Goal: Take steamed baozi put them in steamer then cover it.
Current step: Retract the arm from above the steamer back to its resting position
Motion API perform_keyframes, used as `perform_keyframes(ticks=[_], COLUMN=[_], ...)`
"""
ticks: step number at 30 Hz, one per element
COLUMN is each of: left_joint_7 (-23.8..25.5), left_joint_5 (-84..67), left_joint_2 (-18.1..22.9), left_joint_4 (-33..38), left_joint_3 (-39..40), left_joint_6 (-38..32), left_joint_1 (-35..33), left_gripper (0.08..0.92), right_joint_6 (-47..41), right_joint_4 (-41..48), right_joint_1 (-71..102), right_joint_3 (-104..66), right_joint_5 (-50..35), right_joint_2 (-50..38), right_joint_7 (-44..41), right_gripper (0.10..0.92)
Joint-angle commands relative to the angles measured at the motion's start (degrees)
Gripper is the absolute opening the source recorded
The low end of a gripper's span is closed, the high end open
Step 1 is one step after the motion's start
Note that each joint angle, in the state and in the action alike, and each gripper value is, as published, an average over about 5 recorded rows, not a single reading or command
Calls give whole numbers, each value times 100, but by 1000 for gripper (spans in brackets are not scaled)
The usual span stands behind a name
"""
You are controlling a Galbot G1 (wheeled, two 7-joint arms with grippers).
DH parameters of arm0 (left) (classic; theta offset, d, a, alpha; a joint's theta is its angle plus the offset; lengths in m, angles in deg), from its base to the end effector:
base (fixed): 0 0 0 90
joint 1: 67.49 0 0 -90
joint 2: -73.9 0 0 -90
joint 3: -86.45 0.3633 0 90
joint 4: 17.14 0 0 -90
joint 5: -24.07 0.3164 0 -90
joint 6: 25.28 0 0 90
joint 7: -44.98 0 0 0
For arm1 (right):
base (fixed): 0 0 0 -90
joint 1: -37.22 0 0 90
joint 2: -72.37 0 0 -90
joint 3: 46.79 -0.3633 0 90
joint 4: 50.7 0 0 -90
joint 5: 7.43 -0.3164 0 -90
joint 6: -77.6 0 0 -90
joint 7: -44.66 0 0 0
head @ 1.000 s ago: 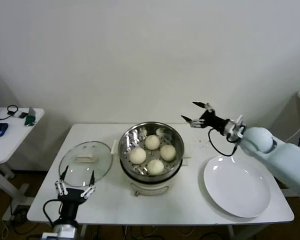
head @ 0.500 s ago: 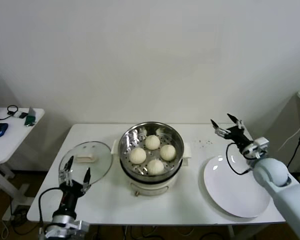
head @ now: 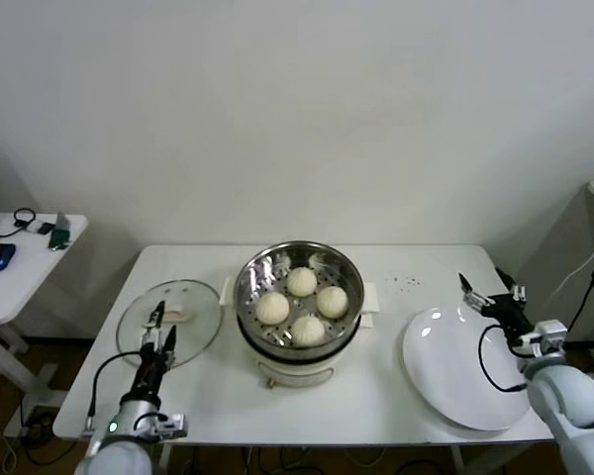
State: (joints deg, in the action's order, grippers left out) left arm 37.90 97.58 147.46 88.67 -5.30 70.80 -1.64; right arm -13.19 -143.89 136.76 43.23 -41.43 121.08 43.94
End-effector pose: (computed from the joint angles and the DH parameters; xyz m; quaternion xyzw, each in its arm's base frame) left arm 0.1700 0.0873 -0.3646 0.0114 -0.7052 -0.7083 0.0290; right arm 0.2685 -0.2280 -0.3086 0.0282 -0.9954 0.0616 0.0684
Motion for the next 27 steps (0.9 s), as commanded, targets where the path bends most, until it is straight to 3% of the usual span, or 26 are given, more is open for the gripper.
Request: perform_keyframes(ticks=[1,17,27], left_joint_7=[-36,-241,-325], left_joint_5=[932,1342,1360], left_joint_2=[-39,30,29], left_joint_4=[-1755,-3106,-3443], left_joint_3=[54,-33,-19], left_joint_6=[-155,-410,-488], left_joint_1=[1259,2027,2420], left_gripper=[823,823,823], right_joint_6=[-128,50,127], right_joint_4=[-318,-372,-345], right_joint_1=[953,1060,1113], right_joint_3=[-779,-822,-876], right_joint_5=[366,785,925], right_joint_2=[335,558,639], right_joint_7=[13,-86,-214], right_gripper=[823,823,823])
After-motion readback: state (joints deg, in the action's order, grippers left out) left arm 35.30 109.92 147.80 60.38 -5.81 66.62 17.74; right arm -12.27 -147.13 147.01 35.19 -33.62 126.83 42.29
